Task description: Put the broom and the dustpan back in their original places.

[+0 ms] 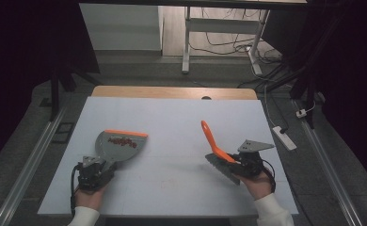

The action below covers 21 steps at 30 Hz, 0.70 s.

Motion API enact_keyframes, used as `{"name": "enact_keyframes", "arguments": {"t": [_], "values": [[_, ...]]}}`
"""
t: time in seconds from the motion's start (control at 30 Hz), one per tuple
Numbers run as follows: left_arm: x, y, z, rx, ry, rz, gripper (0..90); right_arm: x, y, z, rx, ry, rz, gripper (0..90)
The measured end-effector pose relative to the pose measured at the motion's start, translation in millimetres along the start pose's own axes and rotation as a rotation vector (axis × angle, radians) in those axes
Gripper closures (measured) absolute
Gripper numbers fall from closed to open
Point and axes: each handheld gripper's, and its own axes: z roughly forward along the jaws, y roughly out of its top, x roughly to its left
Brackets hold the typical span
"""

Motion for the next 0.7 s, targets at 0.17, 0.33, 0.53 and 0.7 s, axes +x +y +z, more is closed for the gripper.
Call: {"name": "enact_keyframes", "arguments": {"t": [0.17,0.33,0.53,0.7], "values": [[-4.9,-3.0,6.5,0.015,0.025,0.02,61.4,-5.5,-5.0,5.4,0.036,-0.003,0.021,70.6],[-3.3,-4.4,9.8,0.033,0.016,0.021,60.8,-8.9,-9.7,14.8,0.084,0.002,0.04,70.6],[-2.2,-3.0,11.3,0.045,-0.017,0.032,53.6,-18.0,-11.1,22.0,0.126,-0.022,0.065,70.6],[-1.0,-3.5,8.3,0.061,-0.022,0.039,40.3,-24.1,-12.1,21.5,0.138,-0.055,0.082,69.5]]}}
